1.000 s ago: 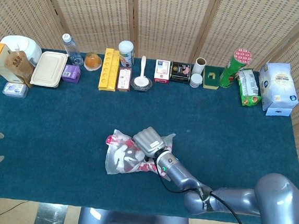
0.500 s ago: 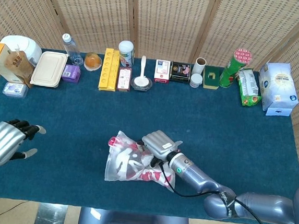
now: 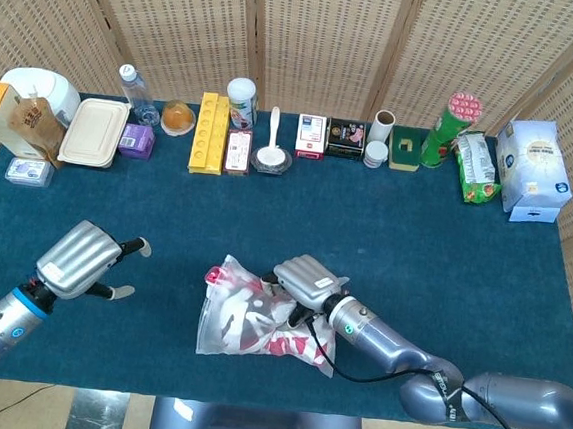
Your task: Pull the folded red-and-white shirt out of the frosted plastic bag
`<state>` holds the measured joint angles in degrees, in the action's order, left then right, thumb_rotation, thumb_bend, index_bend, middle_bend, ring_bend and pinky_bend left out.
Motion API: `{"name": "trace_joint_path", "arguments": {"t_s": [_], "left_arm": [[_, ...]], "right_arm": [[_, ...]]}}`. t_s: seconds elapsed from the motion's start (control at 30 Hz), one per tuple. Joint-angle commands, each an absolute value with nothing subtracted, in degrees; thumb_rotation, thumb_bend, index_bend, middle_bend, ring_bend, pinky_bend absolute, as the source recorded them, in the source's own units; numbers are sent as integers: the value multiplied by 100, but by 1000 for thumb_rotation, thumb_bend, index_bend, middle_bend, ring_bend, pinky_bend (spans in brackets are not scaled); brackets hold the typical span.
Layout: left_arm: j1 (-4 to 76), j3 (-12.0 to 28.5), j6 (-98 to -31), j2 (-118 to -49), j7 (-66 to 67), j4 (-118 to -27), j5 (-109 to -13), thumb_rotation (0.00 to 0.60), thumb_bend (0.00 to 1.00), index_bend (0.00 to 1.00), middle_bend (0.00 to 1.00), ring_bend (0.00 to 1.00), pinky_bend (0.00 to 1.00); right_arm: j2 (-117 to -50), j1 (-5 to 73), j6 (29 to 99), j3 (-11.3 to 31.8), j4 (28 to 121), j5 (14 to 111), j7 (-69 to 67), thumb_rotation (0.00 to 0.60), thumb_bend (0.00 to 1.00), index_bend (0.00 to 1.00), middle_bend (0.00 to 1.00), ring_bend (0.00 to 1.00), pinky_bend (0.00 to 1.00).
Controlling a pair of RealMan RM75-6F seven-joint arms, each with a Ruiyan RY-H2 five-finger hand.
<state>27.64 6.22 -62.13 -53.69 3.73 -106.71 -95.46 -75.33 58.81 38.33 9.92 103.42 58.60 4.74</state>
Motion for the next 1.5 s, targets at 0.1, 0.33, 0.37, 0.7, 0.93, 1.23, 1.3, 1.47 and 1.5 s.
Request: {"name": "trace_joint_path", "arguments": {"t_s": [0.1,0.33,0.37,0.7,0.93,1.23,1.3,1.47,1.5], "left_arm": [[2970,683,-5910,-5439,167,-10876,-9189,477,103,423,1000,979,968],[3357,775,-5348,-5613,-153,-11085,-8669,478,103,423,1000,979,968],[3404,785,-5280,-5622,-174,-11100,-8614,478,103,424,1000,979,968],[3777,884,-4972,-5921,6,-11145,-8193,477,103,426,1000,979,968],[3942,928,-4846,-6061,-22,-11154,-7965,476,103,426,1000,979,969],[4137,977,-4801,-6302,-5,-11156,-7798,476,118,433,1000,979,968],[4153,962,-4875,-6379,61,-11114,-7862,474,158,450,1000,979,969],[4166,914,-4999,-6602,140,-10972,-7944,546,238,532,1000,985,978],[4167,908,-5018,-6635,138,-10955,-7958,569,261,570,1000,991,983]], "right_arm": [[-7498,5823,3780,1024,10368,6039,277,600,97,878,932,1000,1000],[-7526,5744,3749,1095,10401,6343,-84,600,97,878,932,1000,1000],[-7531,5737,3747,1103,10404,6376,-124,600,96,878,932,1000,1000],[-7498,5662,3770,1157,10450,6652,-423,600,97,878,932,1000,1000],[-7479,5637,3779,1174,10496,6741,-537,600,97,878,932,1000,1000],[-7479,5613,3773,1211,10519,6806,-731,600,96,881,933,1000,1000],[-7470,5609,3751,1230,10504,6830,-818,600,96,883,933,1000,1000],[-7442,5572,3781,1283,10486,6854,-979,600,97,884,934,1000,1000],[-7438,5565,3784,1290,10485,6852,-1007,600,97,884,934,1000,1000]]}}
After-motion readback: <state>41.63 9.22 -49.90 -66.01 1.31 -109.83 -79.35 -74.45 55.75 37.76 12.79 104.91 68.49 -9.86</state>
